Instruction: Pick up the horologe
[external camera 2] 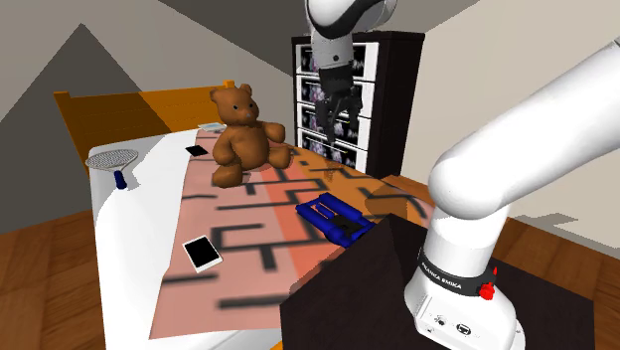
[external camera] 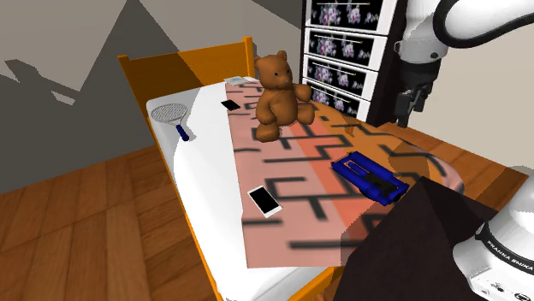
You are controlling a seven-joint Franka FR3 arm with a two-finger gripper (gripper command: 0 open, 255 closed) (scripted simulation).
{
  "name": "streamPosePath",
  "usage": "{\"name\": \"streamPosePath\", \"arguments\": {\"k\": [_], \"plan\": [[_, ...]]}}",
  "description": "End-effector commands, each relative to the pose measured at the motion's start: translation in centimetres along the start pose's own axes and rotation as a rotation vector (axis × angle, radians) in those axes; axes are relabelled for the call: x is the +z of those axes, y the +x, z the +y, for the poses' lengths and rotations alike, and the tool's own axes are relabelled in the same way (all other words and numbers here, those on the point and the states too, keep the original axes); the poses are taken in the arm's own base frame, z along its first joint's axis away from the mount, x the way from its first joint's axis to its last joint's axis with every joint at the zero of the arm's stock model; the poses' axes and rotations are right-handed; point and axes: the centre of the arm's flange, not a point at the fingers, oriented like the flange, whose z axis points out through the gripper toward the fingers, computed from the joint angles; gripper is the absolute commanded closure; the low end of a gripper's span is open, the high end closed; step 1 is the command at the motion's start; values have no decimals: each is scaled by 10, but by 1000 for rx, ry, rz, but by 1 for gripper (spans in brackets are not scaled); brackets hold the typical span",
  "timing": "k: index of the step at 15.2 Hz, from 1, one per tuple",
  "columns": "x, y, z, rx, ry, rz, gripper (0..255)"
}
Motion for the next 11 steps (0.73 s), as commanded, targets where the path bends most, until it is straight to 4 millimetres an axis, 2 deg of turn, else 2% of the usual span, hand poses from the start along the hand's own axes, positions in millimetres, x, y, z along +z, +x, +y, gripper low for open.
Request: {"name": "streamPosePath", "arguments": {"k": [1,11], "plan": [[26,7,-1,19,6,14,0],[144,58,8,113,33,67,0]]}}
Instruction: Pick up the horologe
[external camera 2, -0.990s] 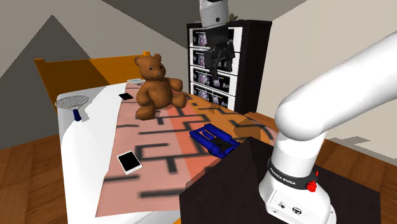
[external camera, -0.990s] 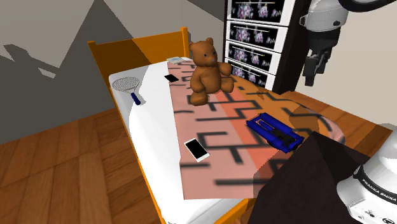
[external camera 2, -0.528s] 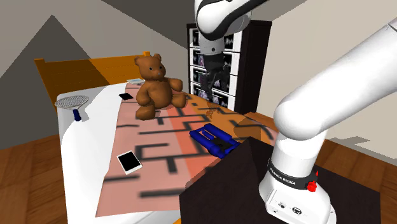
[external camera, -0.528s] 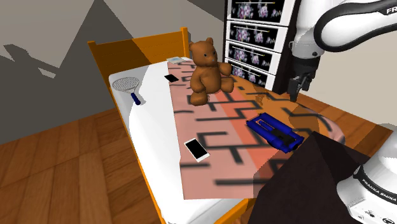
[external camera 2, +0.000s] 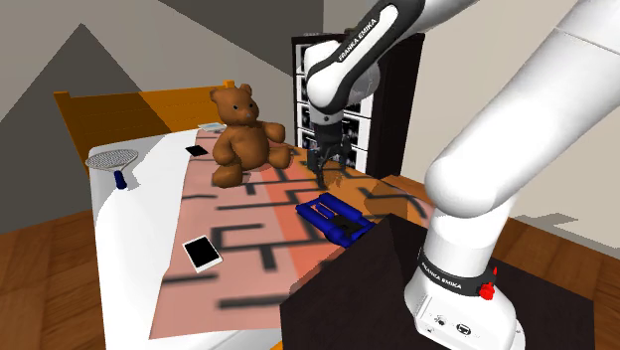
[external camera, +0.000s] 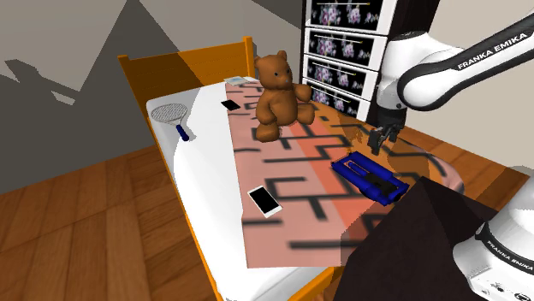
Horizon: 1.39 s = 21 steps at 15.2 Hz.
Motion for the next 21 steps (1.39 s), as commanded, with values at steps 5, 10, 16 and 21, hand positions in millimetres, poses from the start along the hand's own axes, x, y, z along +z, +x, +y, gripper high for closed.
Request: {"name": "streamPosePath", "arguments": {"k": [5,10,16,21], "plan": [[73,30,6,57,17,36,0],[131,56,10,103,31,63,0],[181,73,11,131,39,78,0],[205,74,9,131,39,78,0]]}}
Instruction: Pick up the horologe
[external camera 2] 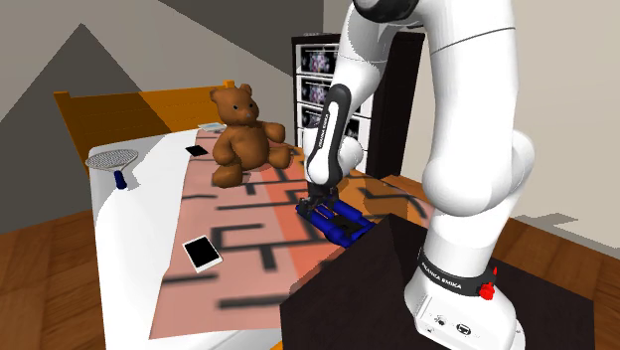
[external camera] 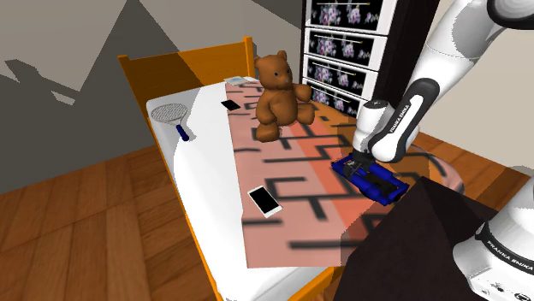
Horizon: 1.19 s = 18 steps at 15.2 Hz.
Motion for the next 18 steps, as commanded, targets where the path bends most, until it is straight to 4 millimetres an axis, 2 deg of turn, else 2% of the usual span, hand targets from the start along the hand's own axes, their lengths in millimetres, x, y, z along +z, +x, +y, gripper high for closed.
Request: {"name": "streamPosePath", "arguments": {"k": [1,2,3,12,18], "plan": [[3,0,0,0,0,1,0],[3,0,0,0,0,1,0],[3,0,0,0,0,1,255],[3,0,0,0,0,1,255],[-28,1,3,0,0,1,255]]}}
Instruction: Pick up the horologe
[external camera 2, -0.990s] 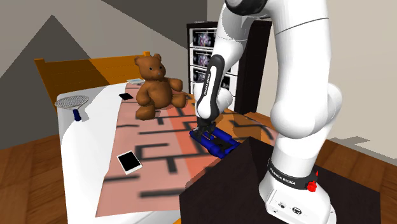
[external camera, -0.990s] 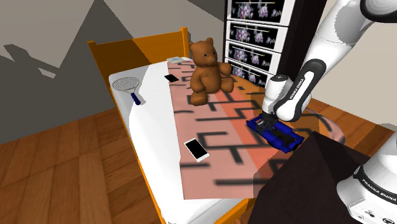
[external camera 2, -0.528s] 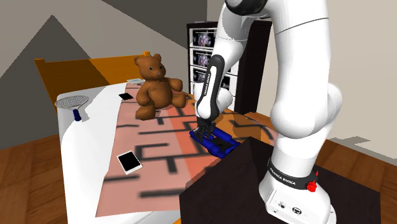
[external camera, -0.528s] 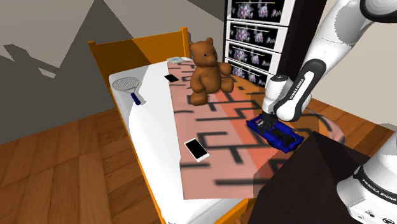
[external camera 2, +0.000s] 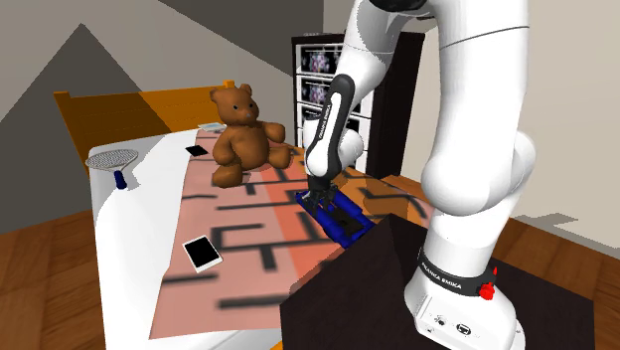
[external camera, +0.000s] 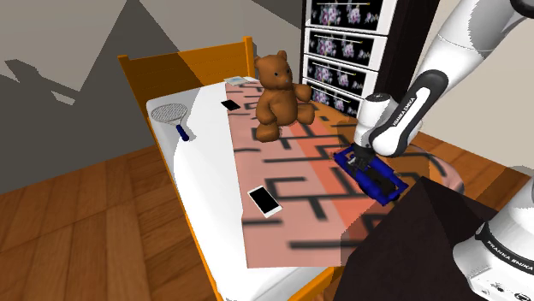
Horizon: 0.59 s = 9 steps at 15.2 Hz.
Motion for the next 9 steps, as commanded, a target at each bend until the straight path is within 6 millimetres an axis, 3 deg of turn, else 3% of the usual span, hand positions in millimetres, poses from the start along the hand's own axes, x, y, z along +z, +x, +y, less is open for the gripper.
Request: {"name": "streamPosePath", "arguments": {"k": [1,9], "plan": [[-11,1,1,0,0,1,255],[-53,3,4,0,0,1,255]]}}
